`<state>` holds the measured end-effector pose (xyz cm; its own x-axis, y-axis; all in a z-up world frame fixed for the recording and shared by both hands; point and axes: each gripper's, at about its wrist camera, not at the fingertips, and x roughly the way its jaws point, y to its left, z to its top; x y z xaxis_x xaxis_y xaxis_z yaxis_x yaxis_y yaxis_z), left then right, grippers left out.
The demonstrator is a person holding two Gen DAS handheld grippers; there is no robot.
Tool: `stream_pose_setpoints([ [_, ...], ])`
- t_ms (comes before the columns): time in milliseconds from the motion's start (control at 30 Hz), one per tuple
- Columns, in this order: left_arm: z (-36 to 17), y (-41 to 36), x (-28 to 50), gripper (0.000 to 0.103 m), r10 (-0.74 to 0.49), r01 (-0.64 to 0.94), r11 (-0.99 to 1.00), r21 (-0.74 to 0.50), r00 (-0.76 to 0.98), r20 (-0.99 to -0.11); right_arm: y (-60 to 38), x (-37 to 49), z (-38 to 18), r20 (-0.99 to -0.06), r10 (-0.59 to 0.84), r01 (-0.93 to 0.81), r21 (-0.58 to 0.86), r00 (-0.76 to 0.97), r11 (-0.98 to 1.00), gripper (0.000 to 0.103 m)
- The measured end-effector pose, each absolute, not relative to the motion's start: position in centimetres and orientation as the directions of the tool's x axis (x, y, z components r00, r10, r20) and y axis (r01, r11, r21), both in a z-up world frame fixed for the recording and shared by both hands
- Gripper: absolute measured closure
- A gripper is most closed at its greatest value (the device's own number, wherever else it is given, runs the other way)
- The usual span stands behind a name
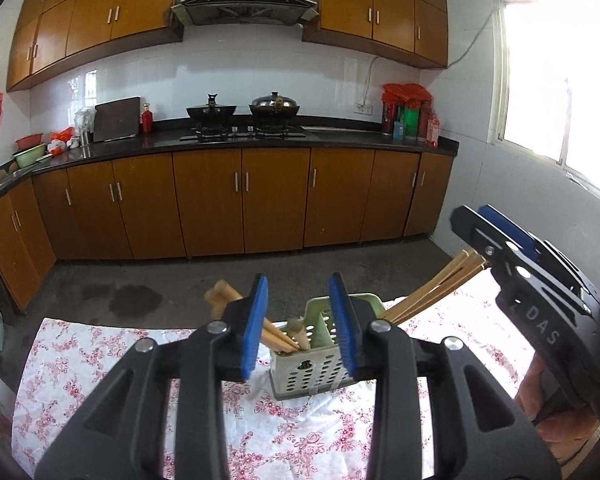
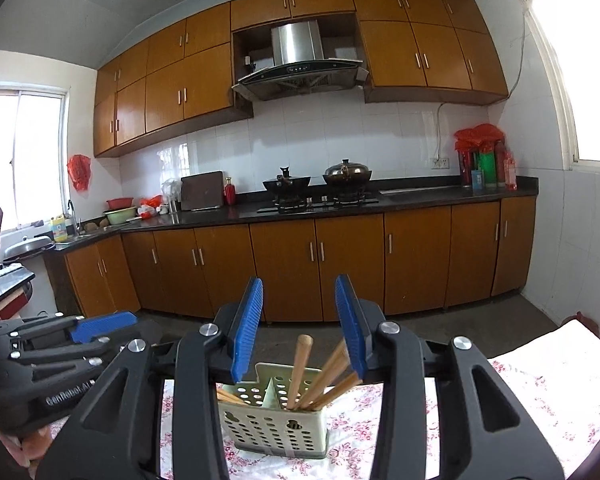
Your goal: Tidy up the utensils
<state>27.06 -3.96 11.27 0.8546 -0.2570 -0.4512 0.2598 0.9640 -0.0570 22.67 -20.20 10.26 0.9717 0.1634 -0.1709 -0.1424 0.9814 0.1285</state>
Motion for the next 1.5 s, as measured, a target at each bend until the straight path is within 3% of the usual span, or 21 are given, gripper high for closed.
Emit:
stream_pose_setpoints([
  [100,11.7,-3.0,26.3,0.058,-0.256,0.251,0.966,-0.071,0.864,-0.434,-20.8,21.9,10.6,-0.167,0.151,-0.131,0.123,0.974,0.984,0.060],
  [200,12.3,-1.5,24.5,0.042,-0.245,0.232,0.969,-0.081,0.884,-0.397,-21.3,20.8,11.0,-0.159,0.133,-0.114,0.122,0.978,0.986,0.047],
  [267,12.7,-0.7,22.9,0.024,-0.233,0.219,0.973,-0.079,0.899,-0.371,-21.6,19.9,11.2,-0.152,0.118,-0.101,0.118,0.981,0.988,0.030],
  [367,12.8,0.4,19.7,0.007,-0.200,0.190,0.980,-0.061,0.927,-0.317,-21.9,17.5,11.3,-0.130,0.099,-0.086,0.107,0.987,0.991,0.004],
  [400,12.7,0.7,18.4,0.005,-0.179,0.172,0.984,-0.049,0.938,-0.296,-21.9,16.6,11.2,-0.122,0.091,-0.078,0.101,0.988,0.992,0.003],
  [600,11.3,1.9,13.5,0.004,-0.100,0.096,0.995,-0.027,0.961,-0.256,-20.3,12.5,9.9,-0.131,0.047,-0.044,0.028,0.990,0.999,0.002],
  [1000,6.7,3.3,7.3,0.004,-0.024,0.023,1.000,-0.004,0.959,-0.283,-18.8,7.8,5.4,-0.235,0.039,-0.040,0.001,0.971,0.999,0.002],
  [1167,4.0,2.6,5.8,0.004,-0.001,0.018,0.999,0.051,0.948,-0.318,-18.6,6.5,3.2,-0.291,0.040,-0.039,0.009,0.956,0.999,0.002],
  [1500,1.0,2.5,4.8,0.004,-0.001,0.011,1.000,0.024,0.922,-0.388,-18.3,5.3,0.3,-0.360,0.046,-0.040,0.025,0.932,0.999,0.002],
])
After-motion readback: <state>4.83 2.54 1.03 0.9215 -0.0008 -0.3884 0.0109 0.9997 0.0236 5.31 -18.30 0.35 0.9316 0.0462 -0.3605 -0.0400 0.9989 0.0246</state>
